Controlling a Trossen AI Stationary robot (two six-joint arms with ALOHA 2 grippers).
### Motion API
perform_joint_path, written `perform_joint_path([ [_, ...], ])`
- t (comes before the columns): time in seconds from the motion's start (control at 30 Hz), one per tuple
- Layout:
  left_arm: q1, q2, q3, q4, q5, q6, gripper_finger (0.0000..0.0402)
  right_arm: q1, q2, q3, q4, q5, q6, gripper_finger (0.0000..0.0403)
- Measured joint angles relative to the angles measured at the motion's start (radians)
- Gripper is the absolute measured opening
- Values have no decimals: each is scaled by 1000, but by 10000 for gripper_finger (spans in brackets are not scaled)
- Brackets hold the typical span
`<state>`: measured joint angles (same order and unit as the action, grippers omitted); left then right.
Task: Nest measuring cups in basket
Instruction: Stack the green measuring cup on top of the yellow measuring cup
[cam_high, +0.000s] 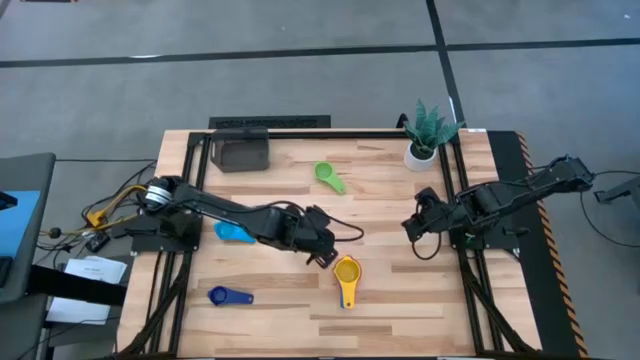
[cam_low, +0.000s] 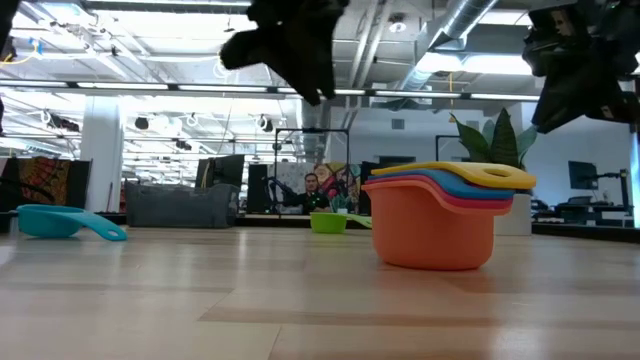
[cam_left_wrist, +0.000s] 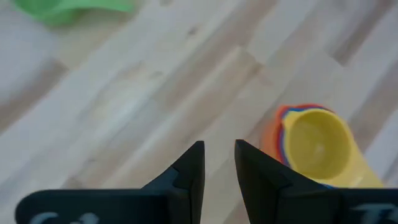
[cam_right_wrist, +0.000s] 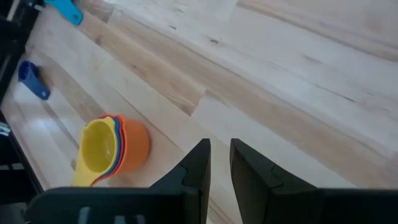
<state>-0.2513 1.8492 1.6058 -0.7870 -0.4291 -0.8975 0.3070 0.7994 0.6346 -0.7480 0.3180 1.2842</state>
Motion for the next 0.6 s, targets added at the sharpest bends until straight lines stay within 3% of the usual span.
perform_joint_path([
  [0.6, 12, -17, -55, -308, 30, -92, 75, -2, 0, 0, 23, 0, -13, 85],
])
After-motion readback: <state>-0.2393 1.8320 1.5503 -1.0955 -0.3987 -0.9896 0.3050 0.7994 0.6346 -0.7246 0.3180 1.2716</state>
